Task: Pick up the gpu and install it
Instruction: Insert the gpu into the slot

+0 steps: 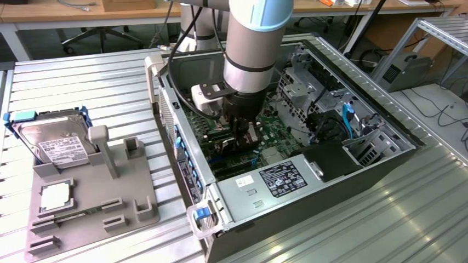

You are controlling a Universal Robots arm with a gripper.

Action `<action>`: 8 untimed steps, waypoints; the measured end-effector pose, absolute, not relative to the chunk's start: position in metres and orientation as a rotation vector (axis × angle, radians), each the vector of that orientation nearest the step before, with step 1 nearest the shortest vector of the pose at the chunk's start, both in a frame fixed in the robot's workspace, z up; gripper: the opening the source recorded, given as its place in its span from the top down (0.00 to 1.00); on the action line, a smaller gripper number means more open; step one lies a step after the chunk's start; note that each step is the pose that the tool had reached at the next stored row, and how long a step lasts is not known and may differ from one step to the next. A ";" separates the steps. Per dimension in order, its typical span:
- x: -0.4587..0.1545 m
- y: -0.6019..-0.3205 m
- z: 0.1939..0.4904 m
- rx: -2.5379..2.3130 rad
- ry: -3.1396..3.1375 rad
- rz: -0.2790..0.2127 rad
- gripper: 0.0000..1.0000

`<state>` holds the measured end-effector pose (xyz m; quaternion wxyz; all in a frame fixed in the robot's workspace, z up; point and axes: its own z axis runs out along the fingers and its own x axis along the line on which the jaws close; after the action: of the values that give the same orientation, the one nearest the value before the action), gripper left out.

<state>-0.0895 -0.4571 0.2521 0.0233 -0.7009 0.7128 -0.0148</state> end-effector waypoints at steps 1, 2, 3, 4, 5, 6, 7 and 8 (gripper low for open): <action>-0.090 -0.457 0.252 -2.170 2.207 -0.046 0.73; -0.090 -0.457 0.252 -2.170 2.207 -0.046 0.73; -0.090 -0.457 0.252 -2.170 2.207 -0.046 0.73; -0.089 -0.457 0.252 -2.170 2.207 -0.046 0.73; -0.090 -0.457 0.252 -2.170 2.207 -0.046 0.73; -0.090 -0.457 0.252 -2.170 2.207 -0.046 0.73; -0.090 -0.457 0.252 -2.170 2.207 -0.046 0.73; -0.090 -0.457 0.252 -2.170 2.207 -0.046 0.73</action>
<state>-0.0895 -0.4570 0.2521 0.0233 -0.7008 0.7128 -0.0148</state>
